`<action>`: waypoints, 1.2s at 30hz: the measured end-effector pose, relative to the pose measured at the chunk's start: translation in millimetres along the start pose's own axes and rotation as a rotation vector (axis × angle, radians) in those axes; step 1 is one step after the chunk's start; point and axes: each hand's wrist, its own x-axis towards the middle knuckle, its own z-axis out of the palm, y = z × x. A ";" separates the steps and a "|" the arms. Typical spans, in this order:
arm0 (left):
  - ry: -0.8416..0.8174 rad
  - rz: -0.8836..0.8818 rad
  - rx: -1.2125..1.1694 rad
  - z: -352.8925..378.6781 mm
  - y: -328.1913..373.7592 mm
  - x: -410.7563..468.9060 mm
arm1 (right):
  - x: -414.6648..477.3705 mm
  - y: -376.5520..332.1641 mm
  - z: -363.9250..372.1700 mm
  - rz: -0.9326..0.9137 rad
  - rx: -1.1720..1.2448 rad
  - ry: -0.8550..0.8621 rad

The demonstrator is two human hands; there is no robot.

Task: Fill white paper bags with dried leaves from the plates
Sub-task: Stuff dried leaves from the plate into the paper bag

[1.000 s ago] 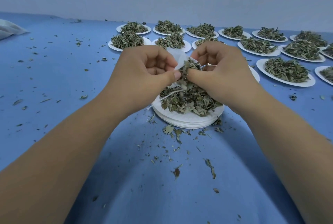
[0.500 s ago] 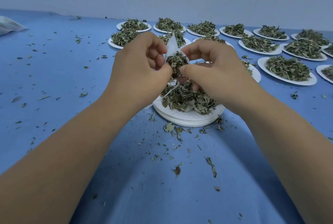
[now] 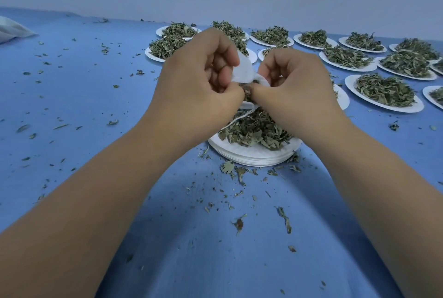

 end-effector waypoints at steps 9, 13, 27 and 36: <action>0.125 -0.041 0.180 -2.0 -6.7 1.8 | -3.8 -5.1 -6.0 0.054 0.171 -0.177; 0.185 -0.054 0.215 -7.7 -8.6 3.7 | -3.8 -5.6 -8.0 0.027 0.233 -0.163; 0.206 -0.107 0.162 -13.0 -13.2 7.4 | -6.6 0.8 -15.0 0.010 0.115 -0.097; 0.223 -0.115 0.185 -14.1 -18.9 8.6 | -9.5 2.3 -19.5 -0.089 0.122 -0.213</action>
